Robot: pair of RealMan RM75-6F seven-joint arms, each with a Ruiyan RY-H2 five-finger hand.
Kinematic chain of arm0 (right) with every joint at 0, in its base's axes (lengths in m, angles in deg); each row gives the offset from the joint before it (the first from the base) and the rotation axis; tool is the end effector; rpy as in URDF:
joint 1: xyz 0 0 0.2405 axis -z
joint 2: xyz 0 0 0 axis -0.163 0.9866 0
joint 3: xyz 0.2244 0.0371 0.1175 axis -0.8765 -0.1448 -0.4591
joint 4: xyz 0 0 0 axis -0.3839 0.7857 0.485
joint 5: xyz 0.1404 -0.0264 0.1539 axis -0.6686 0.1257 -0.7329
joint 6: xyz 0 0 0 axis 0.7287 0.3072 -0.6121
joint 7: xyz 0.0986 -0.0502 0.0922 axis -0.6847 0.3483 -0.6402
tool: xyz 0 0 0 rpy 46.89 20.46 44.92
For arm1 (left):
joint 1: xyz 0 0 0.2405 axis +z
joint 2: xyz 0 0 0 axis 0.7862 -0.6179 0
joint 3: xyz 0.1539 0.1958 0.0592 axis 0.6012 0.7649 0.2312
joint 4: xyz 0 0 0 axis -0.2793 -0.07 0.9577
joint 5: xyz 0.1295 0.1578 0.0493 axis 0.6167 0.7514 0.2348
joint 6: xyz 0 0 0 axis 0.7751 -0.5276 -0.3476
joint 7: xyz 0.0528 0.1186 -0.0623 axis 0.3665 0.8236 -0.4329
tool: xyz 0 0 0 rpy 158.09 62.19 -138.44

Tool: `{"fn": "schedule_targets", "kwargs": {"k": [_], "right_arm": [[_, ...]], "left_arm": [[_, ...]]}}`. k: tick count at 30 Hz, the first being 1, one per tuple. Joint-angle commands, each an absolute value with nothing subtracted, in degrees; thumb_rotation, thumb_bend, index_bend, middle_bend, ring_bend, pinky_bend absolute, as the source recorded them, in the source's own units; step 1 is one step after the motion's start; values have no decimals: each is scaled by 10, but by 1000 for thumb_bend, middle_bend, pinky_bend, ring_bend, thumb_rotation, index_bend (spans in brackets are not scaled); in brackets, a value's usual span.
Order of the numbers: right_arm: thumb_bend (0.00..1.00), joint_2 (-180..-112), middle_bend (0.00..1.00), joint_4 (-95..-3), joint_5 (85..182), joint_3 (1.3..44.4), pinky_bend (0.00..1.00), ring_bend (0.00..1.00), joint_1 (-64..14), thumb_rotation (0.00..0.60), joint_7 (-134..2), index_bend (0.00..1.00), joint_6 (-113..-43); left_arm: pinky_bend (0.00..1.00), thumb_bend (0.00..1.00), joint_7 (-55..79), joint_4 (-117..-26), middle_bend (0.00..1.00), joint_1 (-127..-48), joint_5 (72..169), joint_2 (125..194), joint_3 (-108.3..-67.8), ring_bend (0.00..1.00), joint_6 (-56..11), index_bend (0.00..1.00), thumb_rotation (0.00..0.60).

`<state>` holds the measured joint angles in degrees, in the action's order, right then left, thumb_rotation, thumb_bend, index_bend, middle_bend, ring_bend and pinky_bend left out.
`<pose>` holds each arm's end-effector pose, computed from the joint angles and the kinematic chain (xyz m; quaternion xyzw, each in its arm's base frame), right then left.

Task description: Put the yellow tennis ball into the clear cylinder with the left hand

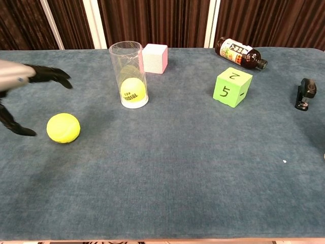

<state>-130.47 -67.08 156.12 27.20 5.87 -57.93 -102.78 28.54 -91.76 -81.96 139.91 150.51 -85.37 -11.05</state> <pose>-0.3028 -0.1836 0.1555 0.5716 -0.3496 0.4017 0.6243 -0.2127 0.2872 0.0388 -0.7951 -0.3287 -0.3045 0.4088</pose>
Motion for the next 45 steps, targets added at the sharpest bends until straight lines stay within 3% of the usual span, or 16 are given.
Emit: {"fn": "schedule_targets", "kwargs": {"k": [1, 11, 31, 39, 45], "right_arm": [[352, -1305, 0, -671, 1561, 272, 0, 0, 59, 600, -580, 90, -1028], [352, -1304, 0, -671, 1560, 271, 0, 0, 58, 600, -582, 89, -1027], [352, -1307, 0, -672, 1546, 268, 0, 0, 58, 600, -579, 90, -1021], [352, -1308, 0, -672, 1543, 266, 0, 0, 57, 600, -580, 90, -1020], [351, -1310, 0, -671, 1543, 266, 0, 0, 57, 600, -578, 90, -1019]], "left_arm": [[105, 57, 301, -899, 49, -835, 1386, 1528, -850, 46, -95, 162, 600], [204, 82, 340, -858, 123, -854, 1357, 1575, -837, 111, -80, 175, 600], [519, 256, 368, -828, 429, -872, 1314, 1594, -824, 387, -79, 376, 600], [527, 283, 318, -845, 459, -870, 1358, 1571, -831, 400, -119, 425, 600], [527, 282, 318, -908, 458, -878, 1369, 1524, -868, 400, -161, 427, 600]]}}
